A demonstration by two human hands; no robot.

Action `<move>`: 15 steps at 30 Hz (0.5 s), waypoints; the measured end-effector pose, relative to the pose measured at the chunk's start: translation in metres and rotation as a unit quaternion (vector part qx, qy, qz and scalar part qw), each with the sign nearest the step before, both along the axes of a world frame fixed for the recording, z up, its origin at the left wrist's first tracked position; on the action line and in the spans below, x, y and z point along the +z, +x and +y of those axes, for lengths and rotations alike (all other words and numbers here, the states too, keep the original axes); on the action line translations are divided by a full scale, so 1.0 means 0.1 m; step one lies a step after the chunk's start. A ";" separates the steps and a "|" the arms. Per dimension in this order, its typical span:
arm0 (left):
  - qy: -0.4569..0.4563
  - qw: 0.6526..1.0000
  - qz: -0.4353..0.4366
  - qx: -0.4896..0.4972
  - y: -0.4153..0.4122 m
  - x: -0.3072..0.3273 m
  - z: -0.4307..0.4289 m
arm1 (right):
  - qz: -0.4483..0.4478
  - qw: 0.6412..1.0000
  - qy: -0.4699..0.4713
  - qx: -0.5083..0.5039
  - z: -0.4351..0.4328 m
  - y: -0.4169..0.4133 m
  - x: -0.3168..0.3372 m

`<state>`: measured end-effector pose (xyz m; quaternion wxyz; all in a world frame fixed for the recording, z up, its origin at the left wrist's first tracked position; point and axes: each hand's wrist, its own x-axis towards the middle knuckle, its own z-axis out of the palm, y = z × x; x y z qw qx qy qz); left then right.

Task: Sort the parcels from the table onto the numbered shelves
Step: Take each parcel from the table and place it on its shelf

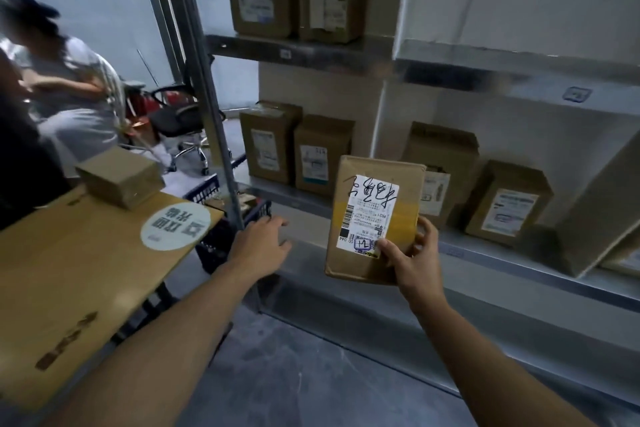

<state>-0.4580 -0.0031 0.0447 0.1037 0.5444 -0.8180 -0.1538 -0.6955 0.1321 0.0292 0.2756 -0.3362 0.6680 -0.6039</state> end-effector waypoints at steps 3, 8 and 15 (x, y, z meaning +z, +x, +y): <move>-0.002 1.000 0.008 -0.003 0.24 0.01 -0.24 | -0.009 1.000 0.007 0.000 -0.24 0.18 -0.02; -0.016 1.000 0.015 -0.018 0.53 -0.01 -0.68 | -0.008 0.999 0.022 -0.030 -0.59 0.45 -0.11; -0.014 0.998 0.000 -0.067 0.73 -0.09 -1.13 | -0.016 0.996 0.039 -0.074 -0.94 0.81 -0.20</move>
